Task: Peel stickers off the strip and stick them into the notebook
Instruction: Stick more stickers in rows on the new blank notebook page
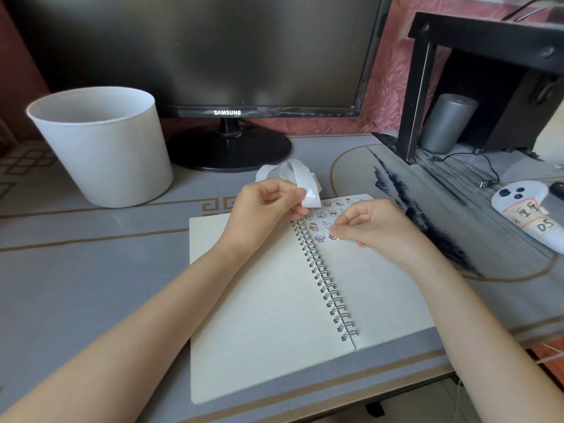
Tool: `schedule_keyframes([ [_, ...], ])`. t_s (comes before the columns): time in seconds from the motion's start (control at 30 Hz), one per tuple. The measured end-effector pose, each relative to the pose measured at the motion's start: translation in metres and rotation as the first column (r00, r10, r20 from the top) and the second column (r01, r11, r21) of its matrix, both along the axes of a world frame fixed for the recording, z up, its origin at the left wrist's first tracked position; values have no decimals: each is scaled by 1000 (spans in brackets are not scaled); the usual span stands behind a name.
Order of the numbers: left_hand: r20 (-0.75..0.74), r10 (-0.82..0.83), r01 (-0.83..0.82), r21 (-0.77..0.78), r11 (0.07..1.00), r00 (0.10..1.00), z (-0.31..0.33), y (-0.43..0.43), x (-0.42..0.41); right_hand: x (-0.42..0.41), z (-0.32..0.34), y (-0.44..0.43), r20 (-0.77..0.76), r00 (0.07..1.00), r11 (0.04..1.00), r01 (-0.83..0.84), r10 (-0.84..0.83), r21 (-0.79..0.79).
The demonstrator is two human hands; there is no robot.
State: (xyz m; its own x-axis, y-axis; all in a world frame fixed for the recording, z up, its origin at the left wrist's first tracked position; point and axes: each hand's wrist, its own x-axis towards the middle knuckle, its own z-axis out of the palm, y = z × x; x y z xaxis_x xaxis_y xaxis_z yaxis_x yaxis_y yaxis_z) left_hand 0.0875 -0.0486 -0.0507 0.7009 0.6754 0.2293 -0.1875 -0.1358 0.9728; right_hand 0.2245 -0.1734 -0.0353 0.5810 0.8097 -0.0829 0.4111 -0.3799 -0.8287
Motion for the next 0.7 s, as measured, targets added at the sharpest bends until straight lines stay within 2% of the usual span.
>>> schedule_keyframes([
  [0.3,-11,3,-3,3,1000,1000,0,0,0,1,-5,2,90,996,999,-6,3,37],
  [0.7,-21,13,-13,5,1000,1000,-1,1,0,11,-11,1,111,994,999,-1,-3,36],
])
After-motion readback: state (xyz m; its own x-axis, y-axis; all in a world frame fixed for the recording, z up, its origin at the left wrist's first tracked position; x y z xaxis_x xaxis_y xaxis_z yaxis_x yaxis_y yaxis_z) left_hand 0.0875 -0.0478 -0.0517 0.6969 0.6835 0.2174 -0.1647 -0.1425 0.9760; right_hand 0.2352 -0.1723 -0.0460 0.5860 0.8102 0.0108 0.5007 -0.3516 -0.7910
